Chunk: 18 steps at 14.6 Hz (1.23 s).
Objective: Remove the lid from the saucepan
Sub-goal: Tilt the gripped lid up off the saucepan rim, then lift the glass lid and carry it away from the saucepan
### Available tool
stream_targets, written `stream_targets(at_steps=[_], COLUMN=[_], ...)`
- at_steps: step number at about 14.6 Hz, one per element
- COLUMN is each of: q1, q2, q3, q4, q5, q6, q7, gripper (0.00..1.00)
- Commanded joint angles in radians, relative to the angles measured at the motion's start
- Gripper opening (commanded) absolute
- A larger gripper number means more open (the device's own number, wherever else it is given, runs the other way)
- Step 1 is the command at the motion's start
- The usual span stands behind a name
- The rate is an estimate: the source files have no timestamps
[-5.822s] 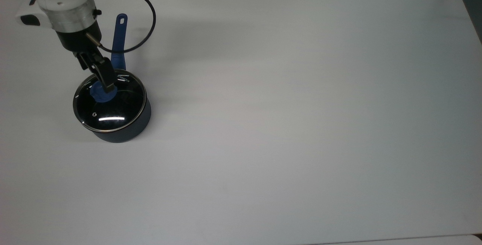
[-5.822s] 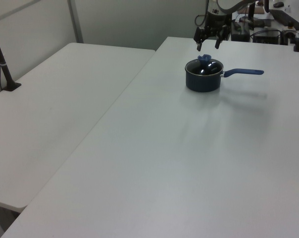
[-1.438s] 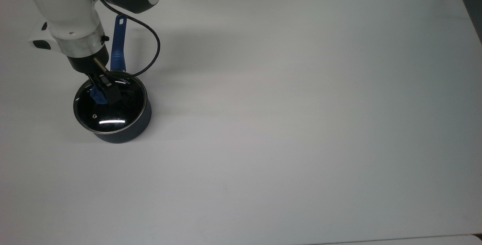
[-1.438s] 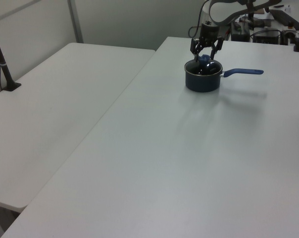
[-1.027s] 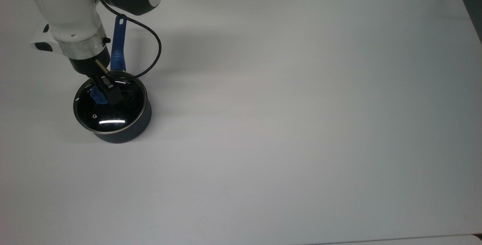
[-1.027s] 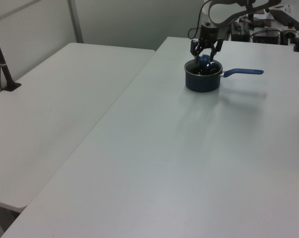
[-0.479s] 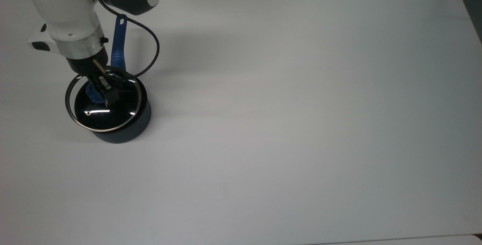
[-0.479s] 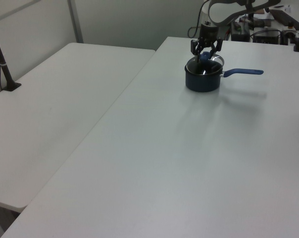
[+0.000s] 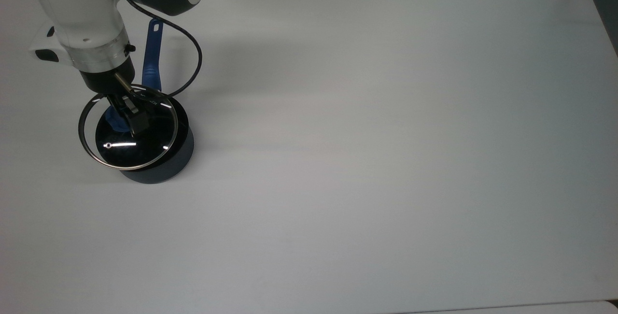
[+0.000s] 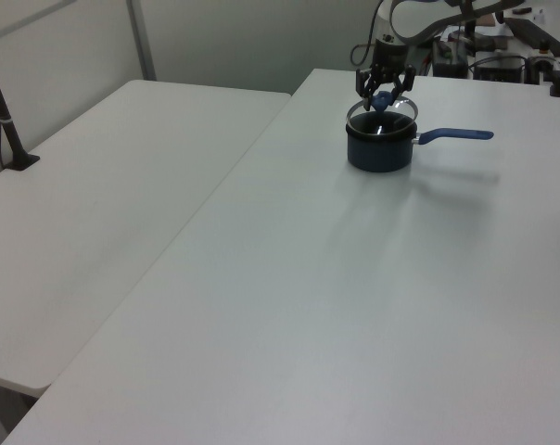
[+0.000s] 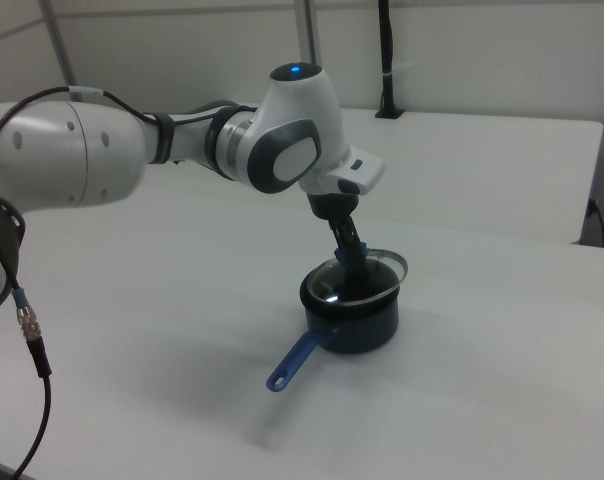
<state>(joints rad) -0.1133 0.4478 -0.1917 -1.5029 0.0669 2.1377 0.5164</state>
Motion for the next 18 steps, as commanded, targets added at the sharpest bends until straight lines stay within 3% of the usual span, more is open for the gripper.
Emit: stream_targets(at_steps=[1,9,13,18], q1=[0.004,0.021,0.023,0.102], q2=[-0.055,-0.122,-0.135,-0.184], q3=[-0.005,0.008,0.047,0.058], q4=[-0.002,-0.003,-0.003,-0.069], q5=[-0.004,0.050,0.065,0.068], q6=[-0.053,-0.110,-0.139,-0.165], q7=[0.007,-0.029,-0.062,-0.092], gripper=[0.52,0.53,0.53,0.54])
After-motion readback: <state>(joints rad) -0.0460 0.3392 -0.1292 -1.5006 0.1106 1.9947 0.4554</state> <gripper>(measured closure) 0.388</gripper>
